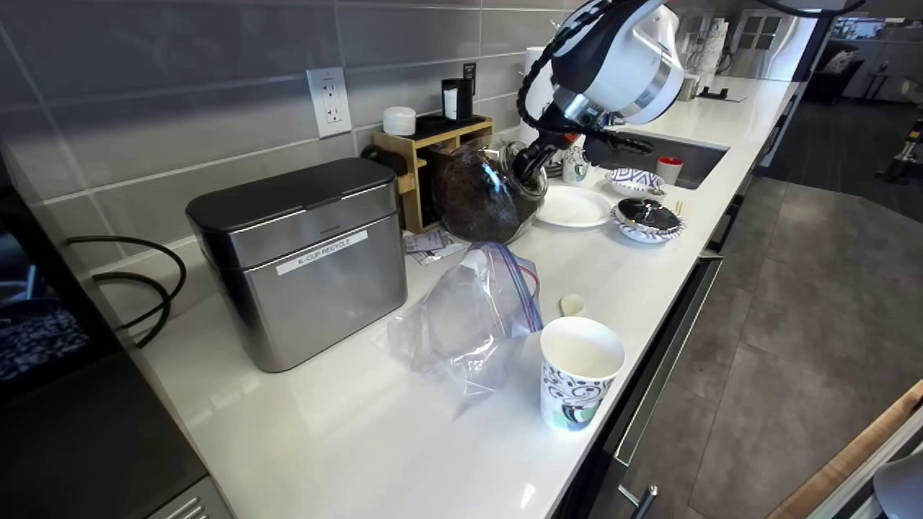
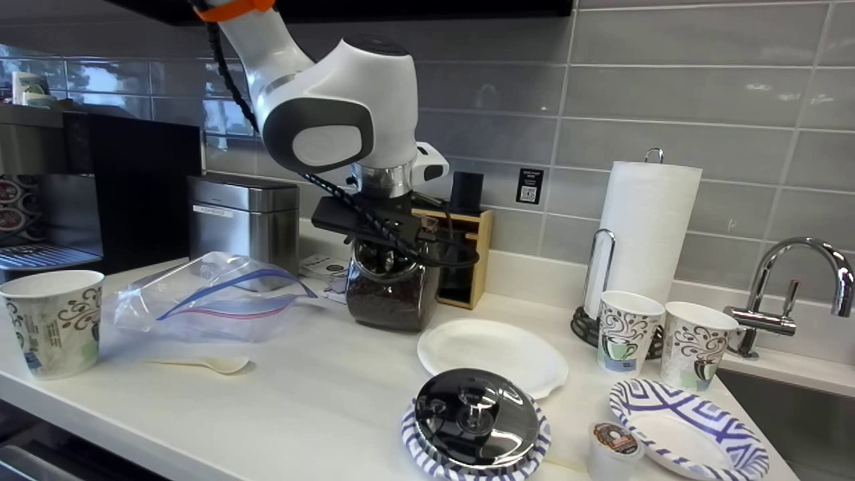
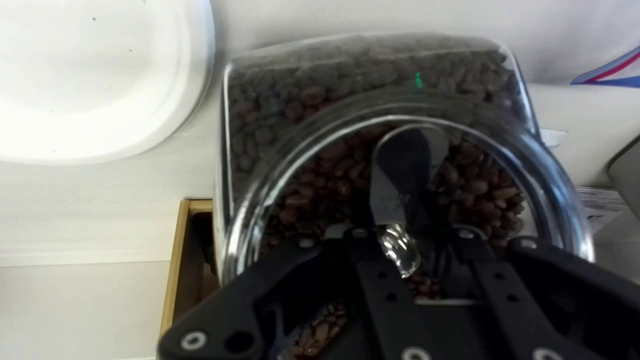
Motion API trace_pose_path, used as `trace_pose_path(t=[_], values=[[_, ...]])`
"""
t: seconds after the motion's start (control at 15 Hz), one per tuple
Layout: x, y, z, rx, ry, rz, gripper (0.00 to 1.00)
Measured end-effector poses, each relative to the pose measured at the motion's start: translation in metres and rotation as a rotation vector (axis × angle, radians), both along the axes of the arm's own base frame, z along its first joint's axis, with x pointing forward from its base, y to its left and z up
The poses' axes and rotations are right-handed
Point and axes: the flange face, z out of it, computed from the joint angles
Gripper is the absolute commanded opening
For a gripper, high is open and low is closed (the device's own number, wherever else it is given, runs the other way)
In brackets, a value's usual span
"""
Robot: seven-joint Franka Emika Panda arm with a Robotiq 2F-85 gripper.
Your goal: Put the spoon in the glass container
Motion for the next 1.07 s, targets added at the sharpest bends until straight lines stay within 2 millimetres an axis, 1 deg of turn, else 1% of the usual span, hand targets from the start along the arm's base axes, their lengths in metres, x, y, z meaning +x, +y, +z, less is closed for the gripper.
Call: trace_pose_path(t=[0.13, 0.2, 0.27, 0.33, 0.4, 0.47, 0.53, 0.6, 0.73, 1.07], values=[[-0.001, -0.003, 0.0, 0.002, 0.003, -0.007, 0.63], [-0.003, -0.005, 0.0, 0.002, 0.004, -0.011, 0.62], [-0.004, -0.007, 0.0, 0.002, 0.004, -0.014, 0.44], [-0.004, -0.007, 0.001, 0.002, 0.003, -0.016, 0.19], [-0.005, -0.009, 0.002, 0.003, 0.003, -0.019, 0.19], [-0.004, -0.009, 0.004, 0.006, -0.003, -0.025, 0.18], [-0.003, -0.009, 0.006, 0.009, -0.013, -0.033, 0.08], [-0.002, -0.01, 0.009, 0.011, -0.028, -0.041, 0.13], [-0.001, -0.011, 0.013, 0.012, -0.057, -0.058, 0.0], [-0.001, -0.012, 0.014, 0.014, -0.07, -0.068, 0.0]])
